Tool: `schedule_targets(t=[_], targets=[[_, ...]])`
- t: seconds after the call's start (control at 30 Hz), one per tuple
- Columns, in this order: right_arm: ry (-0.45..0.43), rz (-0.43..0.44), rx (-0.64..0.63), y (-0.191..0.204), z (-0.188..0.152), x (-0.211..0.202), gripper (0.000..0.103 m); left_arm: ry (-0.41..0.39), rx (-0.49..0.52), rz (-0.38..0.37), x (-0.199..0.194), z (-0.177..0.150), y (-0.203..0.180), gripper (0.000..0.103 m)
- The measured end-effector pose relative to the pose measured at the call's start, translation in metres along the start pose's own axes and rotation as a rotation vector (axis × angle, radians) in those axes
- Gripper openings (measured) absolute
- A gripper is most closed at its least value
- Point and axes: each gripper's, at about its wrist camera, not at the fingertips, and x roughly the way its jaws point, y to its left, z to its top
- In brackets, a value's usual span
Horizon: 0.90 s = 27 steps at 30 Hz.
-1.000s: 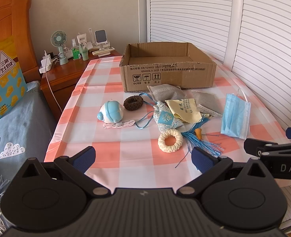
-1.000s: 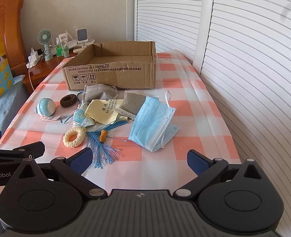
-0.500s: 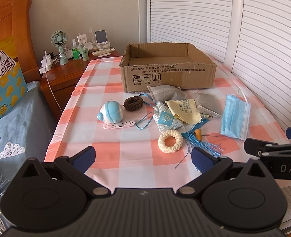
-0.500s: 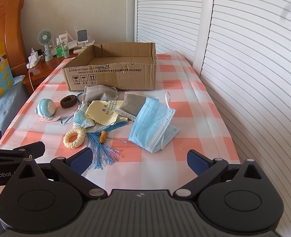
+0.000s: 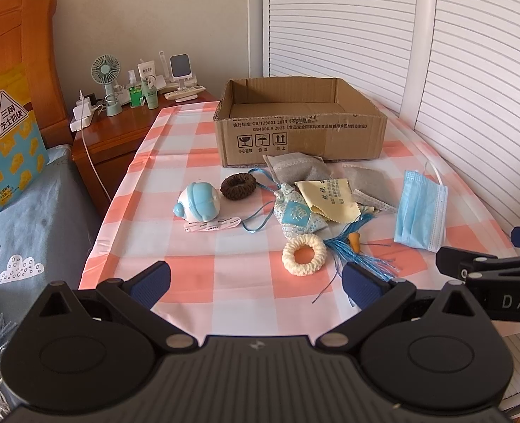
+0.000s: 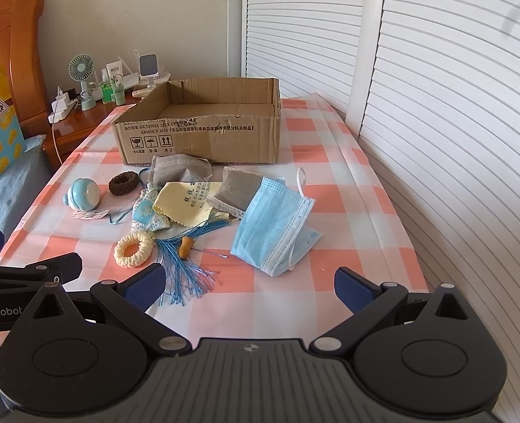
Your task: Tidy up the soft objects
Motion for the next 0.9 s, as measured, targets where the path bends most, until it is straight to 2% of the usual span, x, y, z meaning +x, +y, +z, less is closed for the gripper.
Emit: schedule_targets(t=[0.4,0.9], targets=[[-0.016,0.001,-0.009,0.001,0.001,0.001,0.103,-0.004,0.000,-0.004,0.001,0.004,-0.002,0.102],[-0.031,0.021,-0.053,0.002,0.003,0.010,0.103,-0.023,0.022,-0.045,0.014,0.009,0.002,0.102]])
